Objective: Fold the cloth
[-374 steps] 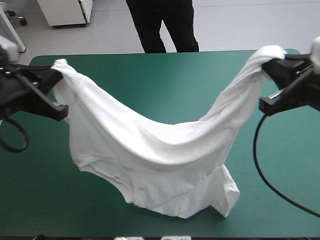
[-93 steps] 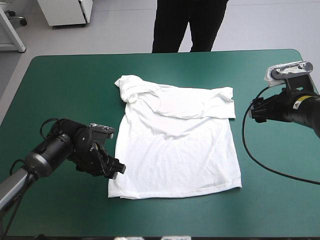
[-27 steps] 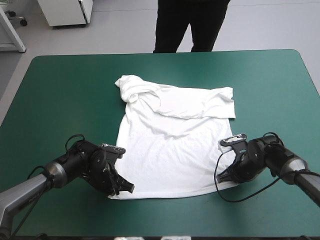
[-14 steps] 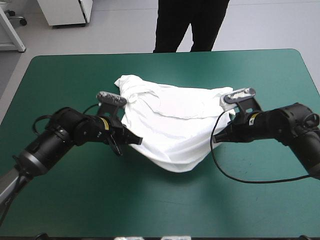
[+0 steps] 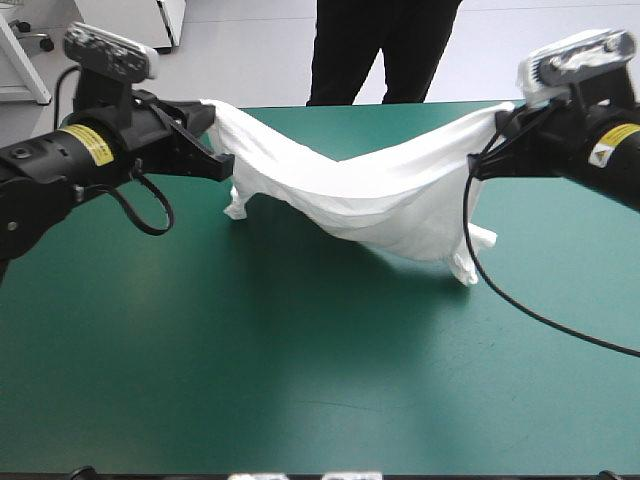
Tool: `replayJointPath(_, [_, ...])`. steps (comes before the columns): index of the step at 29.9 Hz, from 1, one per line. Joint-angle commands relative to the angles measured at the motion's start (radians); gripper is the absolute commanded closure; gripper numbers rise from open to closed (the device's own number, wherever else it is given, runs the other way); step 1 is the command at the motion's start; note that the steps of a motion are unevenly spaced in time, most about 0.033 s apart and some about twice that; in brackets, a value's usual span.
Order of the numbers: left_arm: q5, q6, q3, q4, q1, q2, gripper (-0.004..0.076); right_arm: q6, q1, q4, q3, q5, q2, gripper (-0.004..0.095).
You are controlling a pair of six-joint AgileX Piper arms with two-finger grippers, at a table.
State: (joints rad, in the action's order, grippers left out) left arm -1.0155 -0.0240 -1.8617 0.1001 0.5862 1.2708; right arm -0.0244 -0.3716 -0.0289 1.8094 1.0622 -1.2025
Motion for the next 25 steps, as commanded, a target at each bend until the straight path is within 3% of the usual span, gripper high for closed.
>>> replayJointPath(1, [0.11, 0.064, -0.122, 0.023, 0.004, -0.029, 0.0733, 0.024, 0.001, -0.054, 0.135, -0.153, 0.027, 0.0925])
replayJointPath(12, [0.36, 0.147, -0.318, 0.025, 0.004, -0.029, 0.0733, 0.033, 0.001, -0.096, 0.362, -0.454, 0.027, 0.0925])
replayJointPath(18, [0.537, 0.151, -0.371, 0.025, 0.004, -0.029, 0.0733, 0.033, 0.001, -0.096, 0.418, -0.526, 0.027, 0.0925])
replayJointPath(25, [0.664, 0.176, -0.374, 0.058, 0.004, -0.003, 0.0733, 0.033, 0.001, -0.096, 0.425, -0.586, 0.008, 0.0925])
